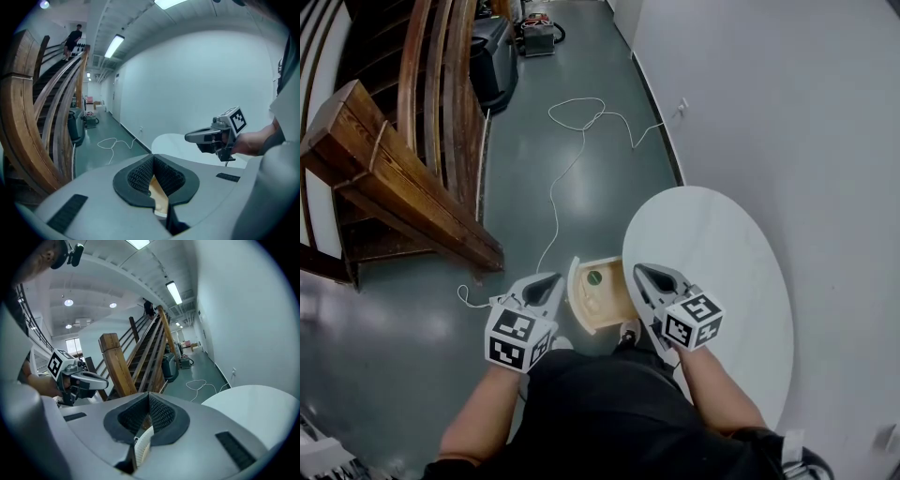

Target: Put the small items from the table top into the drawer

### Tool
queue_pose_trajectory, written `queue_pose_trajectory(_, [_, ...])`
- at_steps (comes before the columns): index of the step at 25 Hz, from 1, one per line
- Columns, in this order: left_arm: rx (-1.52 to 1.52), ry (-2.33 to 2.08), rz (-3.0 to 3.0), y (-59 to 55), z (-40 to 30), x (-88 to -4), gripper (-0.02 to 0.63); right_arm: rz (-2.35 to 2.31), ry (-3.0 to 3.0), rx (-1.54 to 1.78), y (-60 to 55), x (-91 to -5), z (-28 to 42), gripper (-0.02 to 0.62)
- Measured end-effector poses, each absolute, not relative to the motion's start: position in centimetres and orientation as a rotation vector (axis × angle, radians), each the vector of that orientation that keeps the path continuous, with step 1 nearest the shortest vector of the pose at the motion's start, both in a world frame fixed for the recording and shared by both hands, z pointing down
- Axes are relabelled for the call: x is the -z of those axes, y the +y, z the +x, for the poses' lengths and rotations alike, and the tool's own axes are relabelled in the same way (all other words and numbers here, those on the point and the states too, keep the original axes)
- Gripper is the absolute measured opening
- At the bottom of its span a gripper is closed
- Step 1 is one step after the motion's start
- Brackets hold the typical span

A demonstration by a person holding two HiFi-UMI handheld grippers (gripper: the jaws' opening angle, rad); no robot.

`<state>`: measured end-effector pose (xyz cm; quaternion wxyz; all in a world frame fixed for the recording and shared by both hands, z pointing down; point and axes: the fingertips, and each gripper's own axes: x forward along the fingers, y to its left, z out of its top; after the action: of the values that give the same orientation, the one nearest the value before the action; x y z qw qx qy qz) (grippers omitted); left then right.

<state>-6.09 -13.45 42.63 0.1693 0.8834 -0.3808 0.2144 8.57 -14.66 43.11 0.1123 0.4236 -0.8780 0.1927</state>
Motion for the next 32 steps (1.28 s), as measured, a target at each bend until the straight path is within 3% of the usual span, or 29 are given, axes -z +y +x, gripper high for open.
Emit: queue_pose_trajectory(32, [-0.614, -1.057, 2.522, -13.53, -5.67, -42.83, 0.014, 1.248, -2.569, -0.557, -14.57, -43.36, 8.41, 0.008])
